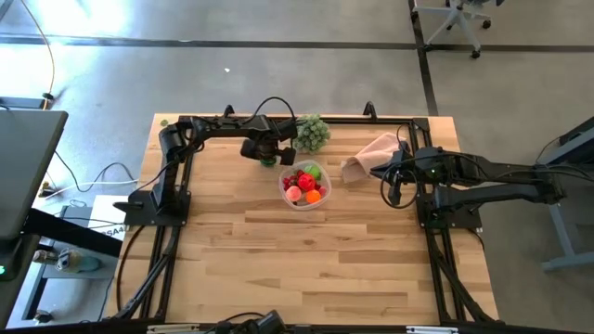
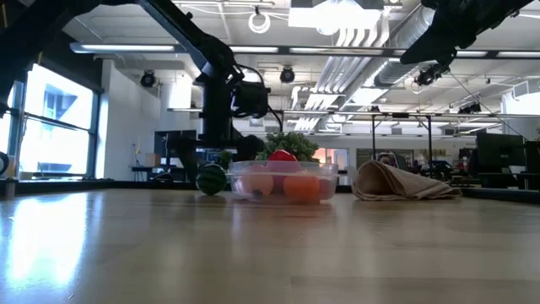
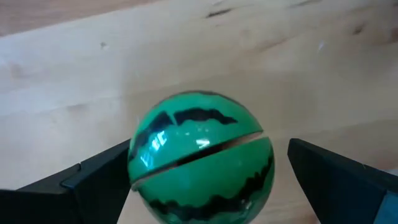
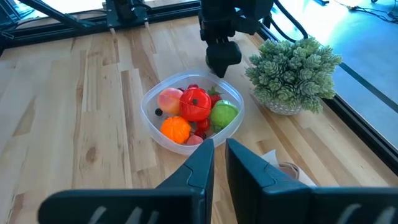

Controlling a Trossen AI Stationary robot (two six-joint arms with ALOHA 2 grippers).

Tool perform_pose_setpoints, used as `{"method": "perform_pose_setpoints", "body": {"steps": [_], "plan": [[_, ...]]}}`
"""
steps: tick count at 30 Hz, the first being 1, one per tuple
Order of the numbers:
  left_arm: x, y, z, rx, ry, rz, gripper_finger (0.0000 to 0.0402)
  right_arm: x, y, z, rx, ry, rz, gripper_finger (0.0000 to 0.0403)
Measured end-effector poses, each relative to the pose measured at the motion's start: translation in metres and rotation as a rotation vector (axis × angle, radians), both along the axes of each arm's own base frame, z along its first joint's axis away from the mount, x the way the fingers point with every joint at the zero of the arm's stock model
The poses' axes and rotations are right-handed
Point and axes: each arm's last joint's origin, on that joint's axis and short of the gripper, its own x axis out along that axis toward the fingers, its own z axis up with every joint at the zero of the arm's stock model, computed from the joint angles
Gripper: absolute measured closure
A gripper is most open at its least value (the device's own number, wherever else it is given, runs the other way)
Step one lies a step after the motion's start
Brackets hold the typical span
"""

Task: Pick and placing Produce into tupperware
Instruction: Put the watermelon into the container

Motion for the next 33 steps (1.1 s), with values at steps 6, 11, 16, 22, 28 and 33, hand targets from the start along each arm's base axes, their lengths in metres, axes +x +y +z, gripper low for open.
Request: {"method": "perform_pose_setpoints", "body": {"steps": [6,11,16,22,28,33], "plan": [[-0.0001,0.0006,-0.0005,0.016,0.012,-0.018,0.0003,0.0001,0.0,-0.0001,0.0,0.0,0.0,0.0373],[0.0007,0.0014,-0.0004,0.028,0.009,-0.043,0.0003,0.0,0.0,0.0,0.0,0.0,0.0,0.0373],[0.0012,0.0017,-0.0003,0.032,0.004,-0.047,0.0003,0.0,0.0,0.0,0.0,0.0,0.0,0.0373],[0.0021,0.0022,-0.0002,0.038,-0.005,-0.044,0.0003,0.0001,0.0,-0.0001,0.0,0.001,0.0,0.0373],[0.0042,0.0033,-0.0037,0.037,-0.017,-0.044,0.0007,0.0001,0.0,0.0,0.0,0.0,0.0,0.0373],[0.0051,0.0034,-0.0094,0.018,-0.016,-0.035,0.0037,0.0,0.0,-0.0001,0.0,0.0,0.0,0.0373]]}}
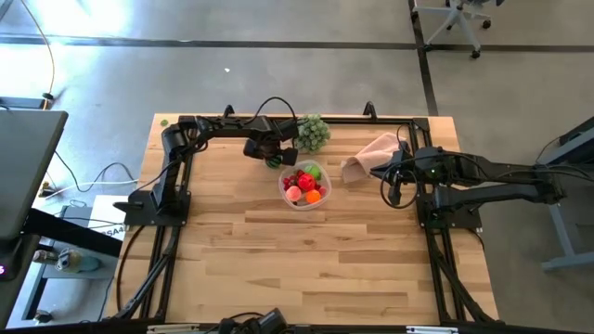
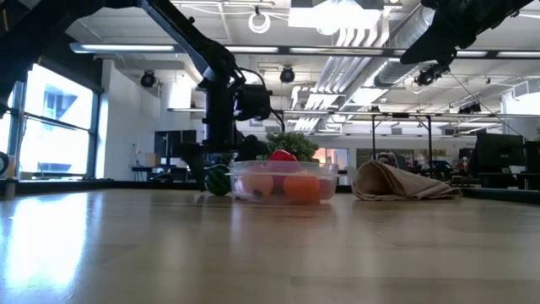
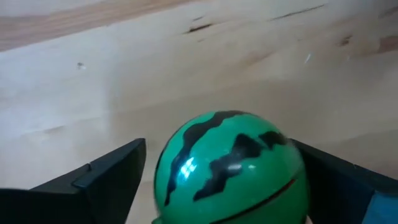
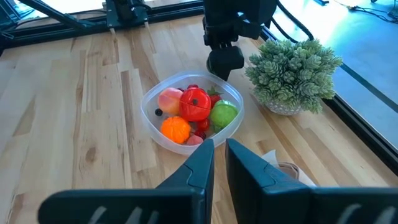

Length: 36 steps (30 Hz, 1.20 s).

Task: Pick and placing Produce into tupperware
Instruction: Put the watermelon into the container

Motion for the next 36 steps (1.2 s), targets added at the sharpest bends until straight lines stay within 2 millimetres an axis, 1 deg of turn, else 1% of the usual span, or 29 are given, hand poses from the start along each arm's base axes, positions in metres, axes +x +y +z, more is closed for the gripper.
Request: {"method": "perform_pose_setpoints", "body": {"steps": [10,16,19,25,36], "plan": [[0.0002,0.0026,0.0006,0.01,-0.017,0.021,0.01,0.0,0.0,0.0,0.0,0.0,0.0,0.0373],[0.0002,0.0026,0.0006,0.009,-0.018,0.037,0.013,0.0,0.0,0.0,0.0,0.0,0.0,0.0373],[0.0,0.0025,0.0006,0.008,-0.017,0.04,0.013,0.0,0.0,0.0001,0.0,0.0,0.0,0.0373],[-0.0004,0.0022,0.0006,0.005,-0.012,0.031,0.011,0.0,0.0,0.0,0.0,0.0,0.0,0.0373],[-0.0005,0.0021,0.0005,0.004,-0.011,0.029,0.0107,0.0,0.0,0.0,0.0,0.0,0.0,0.0373]]}}
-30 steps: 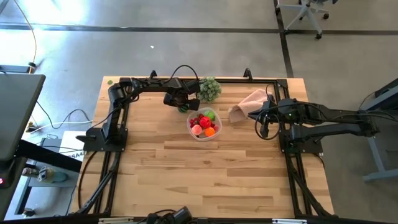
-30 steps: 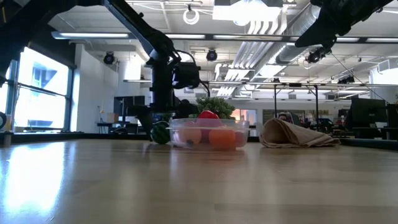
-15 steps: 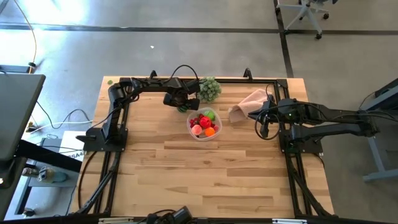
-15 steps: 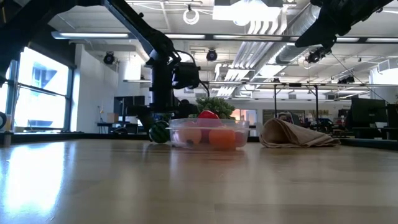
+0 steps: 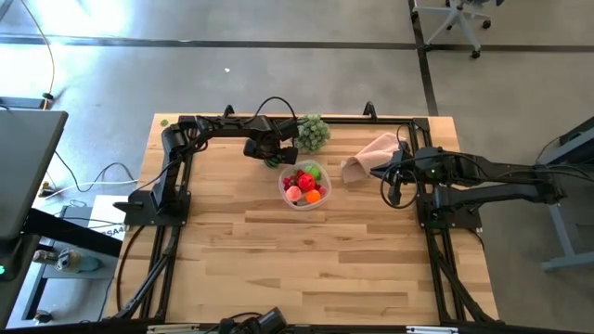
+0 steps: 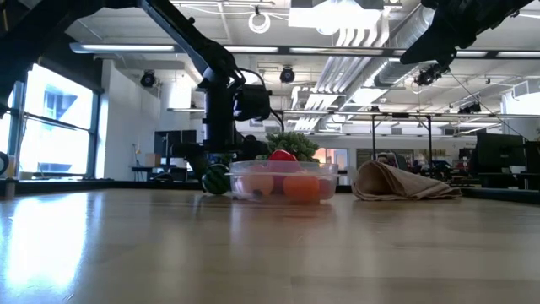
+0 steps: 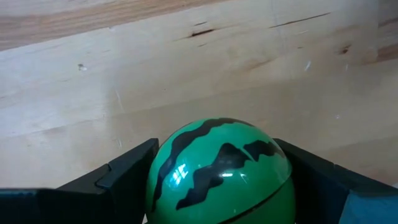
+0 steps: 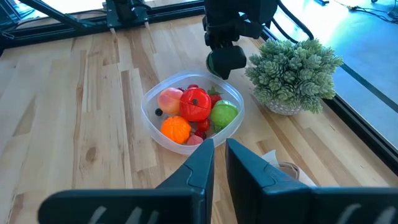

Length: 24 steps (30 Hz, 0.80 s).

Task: Pick and placing Produce into tupperware
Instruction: Put the watermelon into the container

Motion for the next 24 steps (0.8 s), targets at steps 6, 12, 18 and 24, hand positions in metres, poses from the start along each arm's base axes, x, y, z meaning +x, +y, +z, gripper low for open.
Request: {"method": "perform_pose_setpoints", "body": {"steps": [6,12,18,24], "plan": [[0.0,0.0,0.0,-0.001,0.002,0.0,0.0106,0.0,0.0,0.0,0.0,0.0,0.0,0.0373],[-0.002,-0.001,0.004,-0.005,0.007,0.0,0.0106,0.0,0.0,0.0,0.0,0.0,0.0,0.0373],[-0.006,-0.005,0.027,0.015,-0.043,-0.002,0.0106,0.0,0.0,0.0,0.0,0.0,0.0,0.0373],[-0.007,-0.02,0.062,0.036,-0.128,-0.044,0.0106,0.0,0.0,0.0,0.0,0.0,0.0,0.0373]]}}
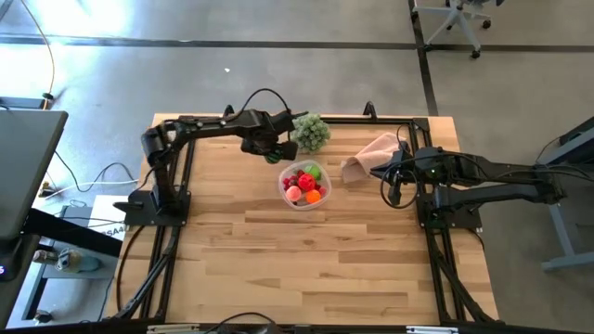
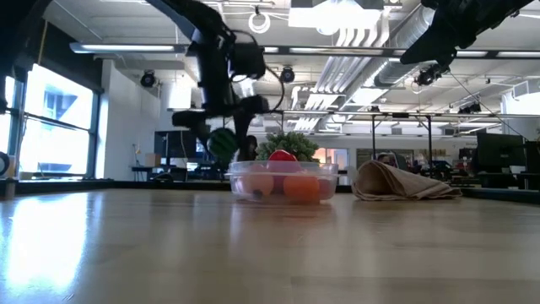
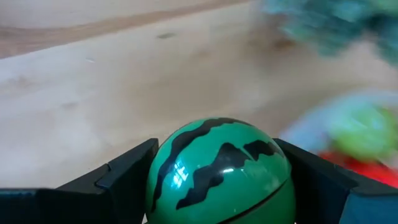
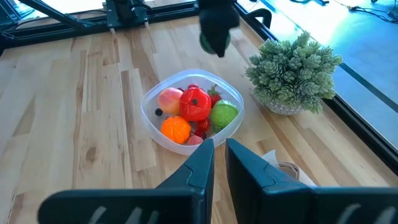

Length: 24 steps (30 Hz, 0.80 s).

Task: Pick and placing Produce into tupperware
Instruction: Put the watermelon into the container

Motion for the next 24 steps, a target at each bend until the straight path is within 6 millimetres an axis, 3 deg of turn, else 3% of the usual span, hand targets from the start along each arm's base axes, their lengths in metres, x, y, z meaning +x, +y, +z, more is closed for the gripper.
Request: {"method": "perform_pose_setpoints", "body": {"steps": [6,11,17,24], "plan": [[0.009,-0.032,0.033,0.083,-0.093,-0.086,0.0106,0.0,0.0,0.0,0.0,0.0,0.0,0.0373],[0.025,-0.063,0.036,0.164,-0.093,-0.121,0.0106,0.0,0.0,0.0,0.0,0.0,0.0,0.0373],[0.043,-0.086,0.02,0.182,-0.065,-0.167,0.0106,0.0,0.0,0.0,0.0,0.0,0.0,0.0373],[0.056,-0.084,-0.003,0.177,-0.05,-0.171,0.0106,0.0,0.0,0.0,0.0,0.0,-0.001,0.0373]]}}
